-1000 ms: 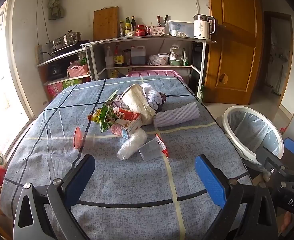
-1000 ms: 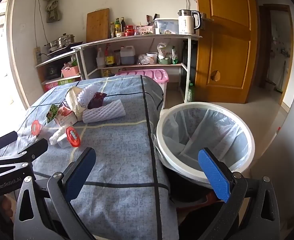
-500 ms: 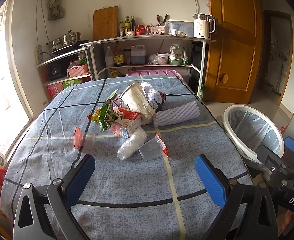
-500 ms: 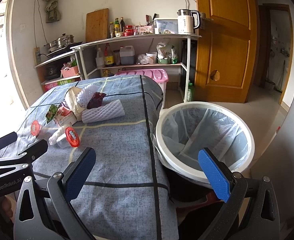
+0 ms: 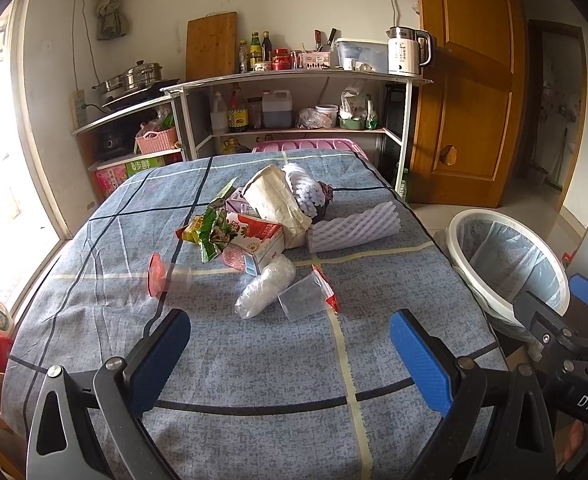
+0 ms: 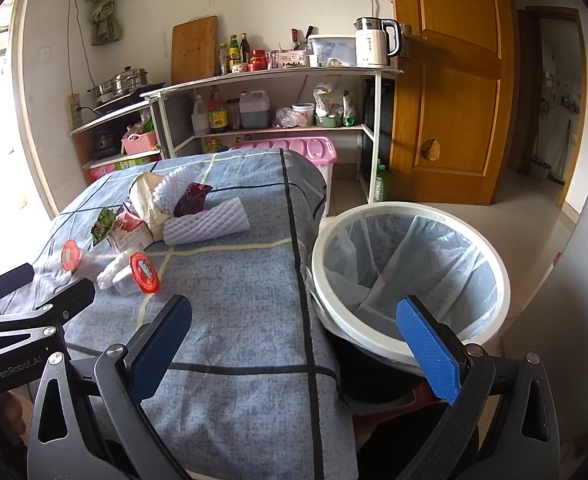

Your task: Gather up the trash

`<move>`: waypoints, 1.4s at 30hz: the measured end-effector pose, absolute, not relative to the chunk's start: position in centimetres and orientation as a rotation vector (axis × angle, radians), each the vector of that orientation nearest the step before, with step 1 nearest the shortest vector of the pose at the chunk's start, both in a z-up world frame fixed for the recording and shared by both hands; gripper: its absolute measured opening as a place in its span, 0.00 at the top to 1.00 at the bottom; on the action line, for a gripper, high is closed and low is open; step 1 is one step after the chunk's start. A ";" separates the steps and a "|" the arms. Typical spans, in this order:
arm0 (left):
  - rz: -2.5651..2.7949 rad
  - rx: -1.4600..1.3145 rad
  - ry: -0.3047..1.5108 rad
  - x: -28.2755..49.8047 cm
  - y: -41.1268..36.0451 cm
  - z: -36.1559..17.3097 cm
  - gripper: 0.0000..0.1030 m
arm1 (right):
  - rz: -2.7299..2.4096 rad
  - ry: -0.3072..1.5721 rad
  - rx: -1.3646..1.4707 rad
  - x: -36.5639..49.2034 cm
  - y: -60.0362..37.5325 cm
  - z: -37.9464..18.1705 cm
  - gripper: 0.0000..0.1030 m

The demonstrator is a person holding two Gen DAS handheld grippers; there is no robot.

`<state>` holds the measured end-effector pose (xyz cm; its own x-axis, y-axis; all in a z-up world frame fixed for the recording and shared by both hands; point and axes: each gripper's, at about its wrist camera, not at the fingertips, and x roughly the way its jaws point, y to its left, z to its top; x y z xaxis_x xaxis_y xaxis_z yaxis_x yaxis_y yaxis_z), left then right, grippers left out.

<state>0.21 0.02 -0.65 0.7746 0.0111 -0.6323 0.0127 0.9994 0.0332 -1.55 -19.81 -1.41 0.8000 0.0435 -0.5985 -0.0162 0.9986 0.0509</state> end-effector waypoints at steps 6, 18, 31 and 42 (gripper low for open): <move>0.000 0.036 0.685 0.2 0.0 -0.7 0.02 | 0.032 0.643 0.045 -1.6 -19.8 -1.4 0.01; 0.002 0.037 0.683 0.2 0.0 -0.7 0.02 | 0.033 0.645 0.045 -1.6 -19.8 -1.5 0.01; 0.002 0.037 0.684 0.2 0.0 -0.7 0.02 | 0.033 0.645 0.045 -1.6 -19.8 -1.6 0.01; 0.002 0.038 0.685 0.2 0.0 -0.7 0.02 | 0.033 0.648 0.044 -1.6 -19.8 -1.6 0.01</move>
